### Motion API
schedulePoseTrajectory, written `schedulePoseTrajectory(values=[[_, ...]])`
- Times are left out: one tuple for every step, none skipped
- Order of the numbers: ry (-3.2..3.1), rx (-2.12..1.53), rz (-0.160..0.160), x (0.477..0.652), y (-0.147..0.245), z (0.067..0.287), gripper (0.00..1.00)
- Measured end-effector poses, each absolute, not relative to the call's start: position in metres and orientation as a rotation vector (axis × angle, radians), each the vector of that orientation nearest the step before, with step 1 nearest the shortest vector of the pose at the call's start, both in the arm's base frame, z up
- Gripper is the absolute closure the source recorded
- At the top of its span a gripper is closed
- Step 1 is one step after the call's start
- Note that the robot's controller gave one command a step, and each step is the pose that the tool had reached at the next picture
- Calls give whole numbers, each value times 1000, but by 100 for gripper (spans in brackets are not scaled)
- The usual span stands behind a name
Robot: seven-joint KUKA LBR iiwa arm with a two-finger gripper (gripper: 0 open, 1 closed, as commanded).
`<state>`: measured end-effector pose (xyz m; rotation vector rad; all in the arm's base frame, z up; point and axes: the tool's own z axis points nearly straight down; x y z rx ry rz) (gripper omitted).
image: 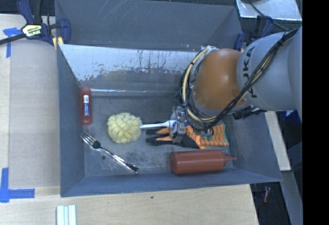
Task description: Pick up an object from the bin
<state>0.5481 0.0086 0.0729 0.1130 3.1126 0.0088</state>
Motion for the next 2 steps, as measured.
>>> schedulePoseTrajectory(values=[[3113,114,9,548,9,73,100],[3113,114,8,548,8,81,100]])
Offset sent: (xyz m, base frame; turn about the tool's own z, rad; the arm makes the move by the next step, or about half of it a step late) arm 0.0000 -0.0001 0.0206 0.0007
